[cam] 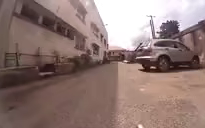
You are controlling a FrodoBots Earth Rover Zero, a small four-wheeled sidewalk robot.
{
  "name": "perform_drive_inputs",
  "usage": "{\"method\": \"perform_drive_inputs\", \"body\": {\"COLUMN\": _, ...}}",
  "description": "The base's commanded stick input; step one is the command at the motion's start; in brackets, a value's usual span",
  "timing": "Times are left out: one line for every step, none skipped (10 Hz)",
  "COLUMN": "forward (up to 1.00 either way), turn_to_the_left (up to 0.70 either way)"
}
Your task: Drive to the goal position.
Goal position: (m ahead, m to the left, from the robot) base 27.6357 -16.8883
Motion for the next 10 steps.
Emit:
{"method": "perform_drive_inputs", "body": {"forward": 0.50, "turn_to_the_left": 0.00}}
{"method": "perform_drive_inputs", "body": {"forward": 0.50, "turn_to_the_left": 0.00}}
{"method": "perform_drive_inputs", "body": {"forward": 0.50, "turn_to_the_left": 0.00}}
{"method": "perform_drive_inputs", "body": {"forward": 0.50, "turn_to_the_left": 0.00}}
{"method": "perform_drive_inputs", "body": {"forward": 0.50, "turn_to_the_left": 0.00}}
{"method": "perform_drive_inputs", "body": {"forward": 0.50, "turn_to_the_left": 0.00}}
{"method": "perform_drive_inputs", "body": {"forward": 0.50, "turn_to_the_left": 0.00}}
{"method": "perform_drive_inputs", "body": {"forward": 0.50, "turn_to_the_left": 0.00}}
{"method": "perform_drive_inputs", "body": {"forward": 0.50, "turn_to_the_left": 0.00}}
{"method": "perform_drive_inputs", "body": {"forward": 0.50, "turn_to_the_left": 0.00}}
